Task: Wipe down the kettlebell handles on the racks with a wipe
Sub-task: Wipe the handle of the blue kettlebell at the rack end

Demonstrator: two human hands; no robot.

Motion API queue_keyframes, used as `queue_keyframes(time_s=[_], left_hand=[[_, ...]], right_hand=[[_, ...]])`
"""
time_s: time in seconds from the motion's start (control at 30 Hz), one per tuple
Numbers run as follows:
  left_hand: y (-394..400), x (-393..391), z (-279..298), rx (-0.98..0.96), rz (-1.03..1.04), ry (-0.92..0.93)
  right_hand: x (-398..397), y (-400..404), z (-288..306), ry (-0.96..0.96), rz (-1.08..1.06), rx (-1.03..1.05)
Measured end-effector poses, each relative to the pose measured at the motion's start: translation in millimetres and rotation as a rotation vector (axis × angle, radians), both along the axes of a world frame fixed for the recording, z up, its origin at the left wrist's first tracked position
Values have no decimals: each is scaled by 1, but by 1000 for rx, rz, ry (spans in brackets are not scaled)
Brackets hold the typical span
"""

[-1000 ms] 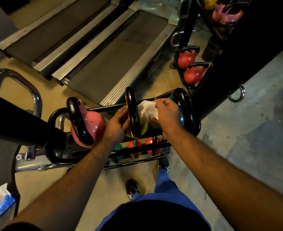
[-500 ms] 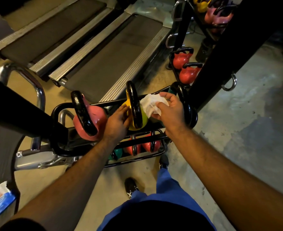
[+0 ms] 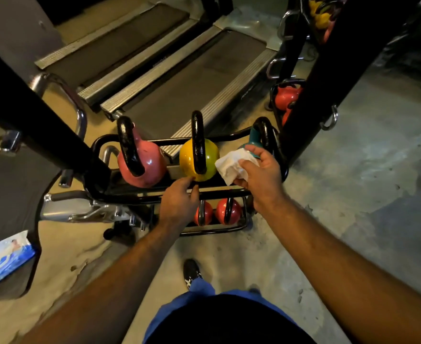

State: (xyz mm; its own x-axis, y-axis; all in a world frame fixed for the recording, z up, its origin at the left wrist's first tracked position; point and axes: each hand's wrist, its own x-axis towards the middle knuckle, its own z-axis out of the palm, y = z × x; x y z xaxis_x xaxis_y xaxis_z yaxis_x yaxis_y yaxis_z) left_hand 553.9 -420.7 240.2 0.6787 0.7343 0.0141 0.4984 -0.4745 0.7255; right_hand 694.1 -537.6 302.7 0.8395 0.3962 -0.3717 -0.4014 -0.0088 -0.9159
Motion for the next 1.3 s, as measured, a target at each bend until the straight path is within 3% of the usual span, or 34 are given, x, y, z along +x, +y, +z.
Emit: queue_keyframes(time_s=[0.47, 0.93, 1.0, 1.3], left_hand=[[-95, 54, 25, -44, -17, 20], [-25, 152, -2, -186, -244, -32], [-18, 164, -14, -177, -304, 30], [-7, 164, -49, -110, -441, -15]], right_hand=[[35, -87, 4, -204, 75, -49], [82, -40, 9, -861, 179, -333], [91, -35, 6, -931, 188, -348], [97, -58, -9, -1413, 819, -666]])
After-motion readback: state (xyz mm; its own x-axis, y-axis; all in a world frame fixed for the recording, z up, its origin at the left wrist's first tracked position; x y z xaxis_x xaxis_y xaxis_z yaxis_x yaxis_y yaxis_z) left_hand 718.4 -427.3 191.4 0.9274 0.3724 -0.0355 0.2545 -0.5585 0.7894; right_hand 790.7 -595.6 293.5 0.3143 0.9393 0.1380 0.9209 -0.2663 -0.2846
